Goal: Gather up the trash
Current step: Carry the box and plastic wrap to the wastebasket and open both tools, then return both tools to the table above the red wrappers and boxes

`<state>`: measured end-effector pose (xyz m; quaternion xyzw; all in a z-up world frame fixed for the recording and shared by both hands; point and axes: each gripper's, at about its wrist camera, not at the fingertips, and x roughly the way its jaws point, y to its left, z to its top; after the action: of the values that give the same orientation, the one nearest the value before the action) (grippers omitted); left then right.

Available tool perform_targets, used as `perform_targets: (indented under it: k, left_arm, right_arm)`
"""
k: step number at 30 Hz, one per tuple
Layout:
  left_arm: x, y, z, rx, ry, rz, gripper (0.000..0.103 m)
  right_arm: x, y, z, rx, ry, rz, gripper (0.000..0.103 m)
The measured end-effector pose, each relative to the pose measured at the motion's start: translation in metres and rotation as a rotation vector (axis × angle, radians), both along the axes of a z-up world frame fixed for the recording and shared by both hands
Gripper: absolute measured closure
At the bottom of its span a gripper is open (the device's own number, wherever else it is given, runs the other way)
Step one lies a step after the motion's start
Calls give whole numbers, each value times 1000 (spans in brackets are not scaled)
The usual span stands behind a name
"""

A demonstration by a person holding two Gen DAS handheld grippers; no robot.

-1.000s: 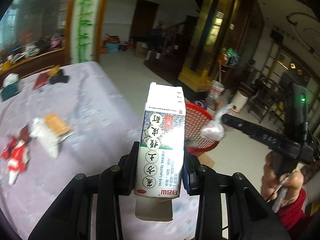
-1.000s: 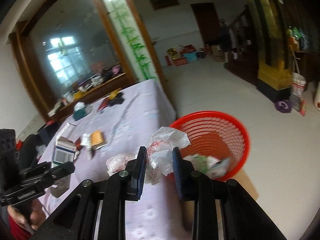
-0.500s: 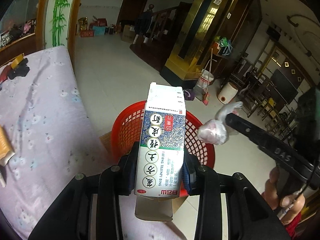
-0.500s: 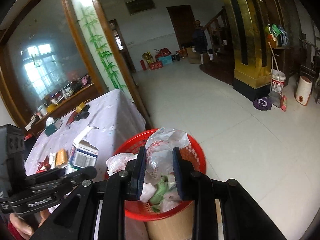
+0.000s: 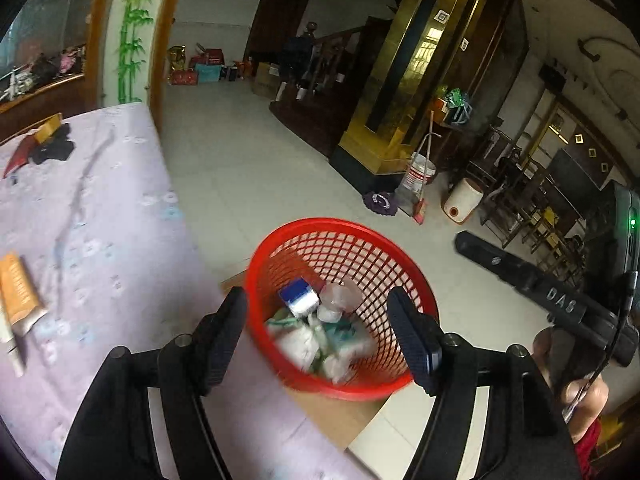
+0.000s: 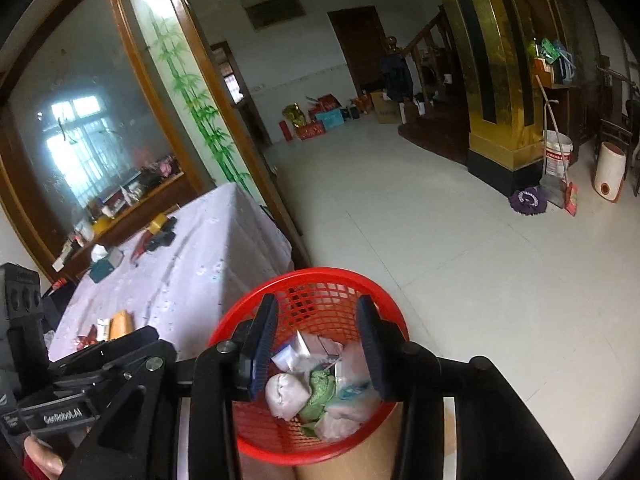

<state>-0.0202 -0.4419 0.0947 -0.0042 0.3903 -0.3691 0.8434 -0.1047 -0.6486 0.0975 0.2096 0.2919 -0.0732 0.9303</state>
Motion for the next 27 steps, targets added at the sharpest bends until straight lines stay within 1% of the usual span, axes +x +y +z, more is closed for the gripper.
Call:
perform_targets:
  k: [4, 6, 7, 8, 10, 14, 16, 19, 22, 24, 27]
  left_arm:
    - [-22, 38, 4, 27, -43, 17, 33]
    - [-34, 61, 6, 40, -63, 50, 32]
    - [-41, 74, 6, 39, -71, 65, 32]
    - [-45, 86, 7, 36, -73, 74, 32]
    - [-57, 112, 6, 43, -76, 99, 32]
    - [-75, 172, 3, 62, -81, 185, 32]
    - [-78, 200, 2, 68, -80, 231, 31]
    - [-77, 249, 0, 85, -67, 315, 31]
    - [-66, 297, -1, 103, -43, 420, 31]
    - [-55, 322, -2, 125, -30, 480, 31]
    - [-40, 353, -7, 130, -15, 544, 31]
  right_arm:
    - [-20, 18, 6, 35, -30, 44, 57]
    - [-27, 34, 9, 42, -46, 81, 53]
    - [-30, 50, 11, 41, -54, 119, 51]
    - [-30, 57, 13, 41, -56, 139, 50]
    - [-30, 89, 16, 42, -60, 214, 50]
    - [-20, 144, 19, 22, -50, 347, 49]
    - [-14, 178, 21, -8, -43, 406, 49]
    - [-7, 212, 18, -15, -31, 471, 46]
    - [3, 241, 11, -23, -8, 528, 46]
    - [12, 255, 7, -22, 11, 560, 46]
    - [35, 276, 2, -29, 57, 616, 46]
